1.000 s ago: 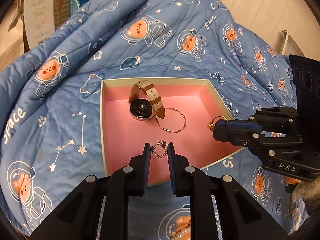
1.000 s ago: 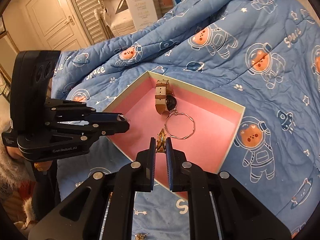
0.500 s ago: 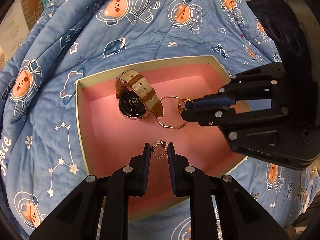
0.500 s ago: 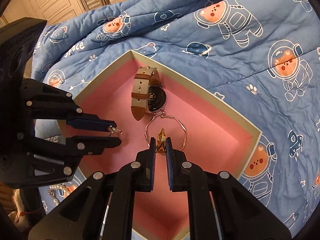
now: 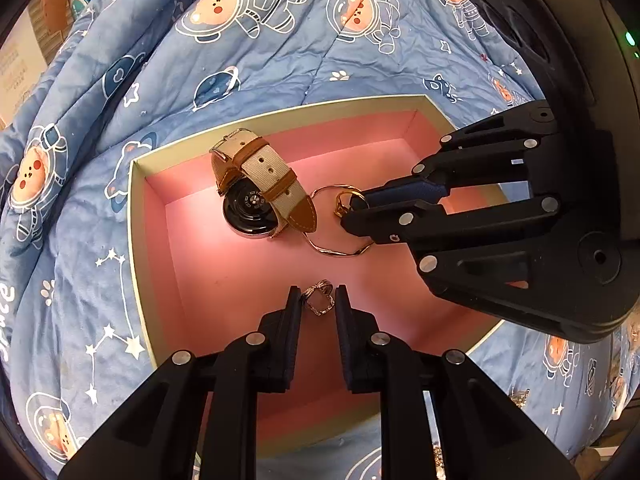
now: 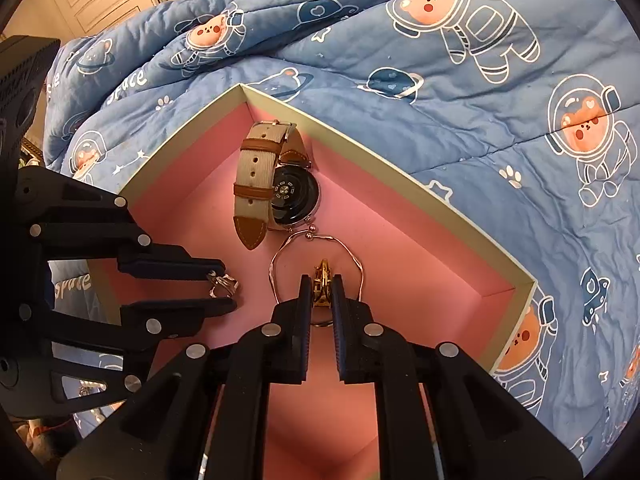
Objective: Organize jewelry
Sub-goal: 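Lower both held pieces into the box and open both grippers, then withdraw both grippers from the box toward the pearl bracelet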
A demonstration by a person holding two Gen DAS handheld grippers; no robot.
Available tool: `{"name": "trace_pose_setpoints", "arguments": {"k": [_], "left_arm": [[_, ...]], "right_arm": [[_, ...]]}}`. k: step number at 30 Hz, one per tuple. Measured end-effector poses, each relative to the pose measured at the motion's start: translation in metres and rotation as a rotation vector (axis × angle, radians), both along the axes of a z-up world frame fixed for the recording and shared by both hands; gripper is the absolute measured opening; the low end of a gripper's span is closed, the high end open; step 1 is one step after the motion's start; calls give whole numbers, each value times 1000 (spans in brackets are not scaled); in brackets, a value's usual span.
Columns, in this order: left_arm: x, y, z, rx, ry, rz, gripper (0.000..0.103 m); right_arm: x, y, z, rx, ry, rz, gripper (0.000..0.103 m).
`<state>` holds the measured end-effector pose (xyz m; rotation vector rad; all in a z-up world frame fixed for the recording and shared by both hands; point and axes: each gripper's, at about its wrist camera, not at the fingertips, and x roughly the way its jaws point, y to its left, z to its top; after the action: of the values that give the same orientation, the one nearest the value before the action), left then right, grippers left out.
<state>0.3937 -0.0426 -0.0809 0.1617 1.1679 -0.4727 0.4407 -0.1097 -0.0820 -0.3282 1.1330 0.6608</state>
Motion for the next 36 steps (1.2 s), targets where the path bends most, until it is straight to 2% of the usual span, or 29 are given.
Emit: {"name": "trace_pose_setpoints", "arguments": {"k": [3,8,11,13,15,20,24,27,32,36], "left_arm": [[-3,0,3,12,-17,-1,22],[-9,-4,15,16,-69,-26,43],[-15,-1,27,26,-108,-44,47],[-21,4,36,17,-130,-48,54],[-28,11,46,-3,-150,-42,58],[-53,37,61,-79,-211,49,76],[-77,61,63,-163,-235,151,81],[-95,68,59,-198,-245,193,83],[-126,70,52,-197,-266,228,86],[-148,70,44,-200,-278,244,86]], "right_arm": [[-2,5,-1,-7,-12,6,10],[-6,6,1,-4,-29,8,11],[-7,2,9,26,-41,-1,14],[-8,-3,15,50,-50,-15,35],[-10,-9,22,86,-63,-33,48],[-31,-25,38,182,-83,-107,56],[-57,-38,53,225,-132,-119,56],[-78,-44,60,243,-157,-131,56],[-114,-47,64,235,-204,-123,57],[-138,-50,57,255,-194,-134,57]]}}
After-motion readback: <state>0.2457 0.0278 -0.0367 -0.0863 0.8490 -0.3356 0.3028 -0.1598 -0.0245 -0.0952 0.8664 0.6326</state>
